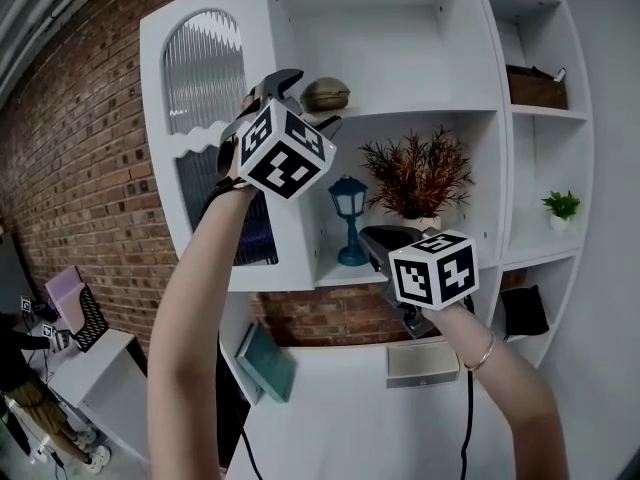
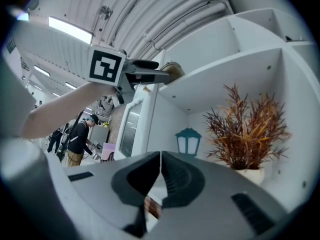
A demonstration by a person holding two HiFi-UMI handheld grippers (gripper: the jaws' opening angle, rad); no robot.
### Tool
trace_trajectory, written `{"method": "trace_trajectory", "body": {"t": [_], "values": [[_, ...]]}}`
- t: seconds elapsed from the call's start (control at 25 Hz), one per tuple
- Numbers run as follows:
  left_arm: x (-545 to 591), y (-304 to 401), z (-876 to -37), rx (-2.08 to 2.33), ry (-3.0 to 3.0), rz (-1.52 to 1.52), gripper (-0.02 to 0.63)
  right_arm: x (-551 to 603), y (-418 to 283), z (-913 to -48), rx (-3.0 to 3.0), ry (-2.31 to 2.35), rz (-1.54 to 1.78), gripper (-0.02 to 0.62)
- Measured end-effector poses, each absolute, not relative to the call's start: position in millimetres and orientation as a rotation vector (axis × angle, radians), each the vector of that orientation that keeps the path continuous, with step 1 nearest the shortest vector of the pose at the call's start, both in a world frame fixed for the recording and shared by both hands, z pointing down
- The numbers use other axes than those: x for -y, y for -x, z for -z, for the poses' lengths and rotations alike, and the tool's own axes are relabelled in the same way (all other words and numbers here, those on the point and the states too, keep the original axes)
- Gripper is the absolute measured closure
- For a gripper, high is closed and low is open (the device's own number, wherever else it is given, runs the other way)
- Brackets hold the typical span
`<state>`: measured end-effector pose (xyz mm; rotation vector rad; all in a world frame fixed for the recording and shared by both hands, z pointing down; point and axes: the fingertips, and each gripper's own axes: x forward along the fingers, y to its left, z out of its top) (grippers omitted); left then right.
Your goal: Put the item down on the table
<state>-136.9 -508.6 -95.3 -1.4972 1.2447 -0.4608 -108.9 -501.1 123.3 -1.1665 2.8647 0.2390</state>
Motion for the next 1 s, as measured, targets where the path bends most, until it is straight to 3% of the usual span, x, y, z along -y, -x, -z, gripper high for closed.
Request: {"method": "trace_trajectory", "body": {"t": [0.36, 1.0], "values": [[470, 151, 60, -1.301, 1.647, 0.236, 0.296, 481, 101, -127, -2.862, 1.170, -0.292, 0.595], [438, 174, -111, -1.496, 1.937, 0.056, 0.558, 429, 84, -170, -2.870, 1.130, -0.343, 0.595]]}}
